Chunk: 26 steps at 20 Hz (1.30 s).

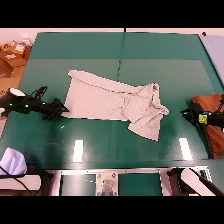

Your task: Fold the shirts.

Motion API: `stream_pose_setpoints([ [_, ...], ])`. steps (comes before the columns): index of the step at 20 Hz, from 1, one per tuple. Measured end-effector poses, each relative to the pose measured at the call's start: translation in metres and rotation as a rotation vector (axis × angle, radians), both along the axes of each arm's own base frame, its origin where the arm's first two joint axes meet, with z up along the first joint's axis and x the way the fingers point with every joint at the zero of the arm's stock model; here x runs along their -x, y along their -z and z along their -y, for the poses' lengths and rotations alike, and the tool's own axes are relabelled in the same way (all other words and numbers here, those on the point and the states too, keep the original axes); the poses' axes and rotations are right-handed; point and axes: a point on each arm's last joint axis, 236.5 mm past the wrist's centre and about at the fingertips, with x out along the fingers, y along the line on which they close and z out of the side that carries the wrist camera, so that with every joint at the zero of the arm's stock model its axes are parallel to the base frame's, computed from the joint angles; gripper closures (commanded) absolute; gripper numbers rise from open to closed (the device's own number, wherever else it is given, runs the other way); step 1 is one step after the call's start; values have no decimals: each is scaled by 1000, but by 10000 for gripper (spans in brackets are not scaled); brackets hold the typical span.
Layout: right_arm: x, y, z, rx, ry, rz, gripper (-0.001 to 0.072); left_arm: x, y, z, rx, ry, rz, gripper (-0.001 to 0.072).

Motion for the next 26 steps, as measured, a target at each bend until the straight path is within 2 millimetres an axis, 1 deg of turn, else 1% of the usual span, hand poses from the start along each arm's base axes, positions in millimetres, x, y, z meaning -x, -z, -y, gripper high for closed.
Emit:
stream_pose_setpoints([
  [1, 1, 2, -1, -3, -1, -5, 376, -2, 1, 2, 9, -2, 8, 411],
  [2, 3, 6, -2, -9, -4, -14, 376, -4, 4, 1, 7, -3, 17, 537],
  [4, 6, 16, -5, -25, -13, -39, 371, -8, 6, 0, -5, 3, 42, 689],
  [5, 6, 22, -8, -33, -23, -53, 331, -12, 7, -1, -7, -4, 56, 688],
  [7, 5, 35, -16, -49, -52, -77, 329, -16, 6, -1, -4, -12, 74, 688],
  [12, -8, 58, -40, -96, -104, -90, 342, -22, 5, -2, -5, -23, 96, 688],
  [15, -22, 67, -45, -101, -101, -78, 342, -23, 4, -2, -7, -20, 107, 689],
  [19, -41, 73, -37, -75, -89, -63, 345, -24, 4, -2, -8, -16, 112, 689],
  [21, -45, 75, -34, -69, -89, -62, 438, -24, 5, -2, -9, -15, 115, 689],
  [23, -46, 75, -37, -72, -104, -65, 441, -24, 4, -2, -10, -12, 118, 689],
  [24, -45, 75, -40, -78, -119, -68, 466, -25, 4, -2, -10, -9, 119, 689],
  [25, -44, 75, -44, -87, -134, -71, 574, -25, 3, -2, -10, -7, 122, 689],
  [26, -42, 75, -47, -95, -147, -78, 585, -26, 1, -2, -10, -3, 124, 689],
])
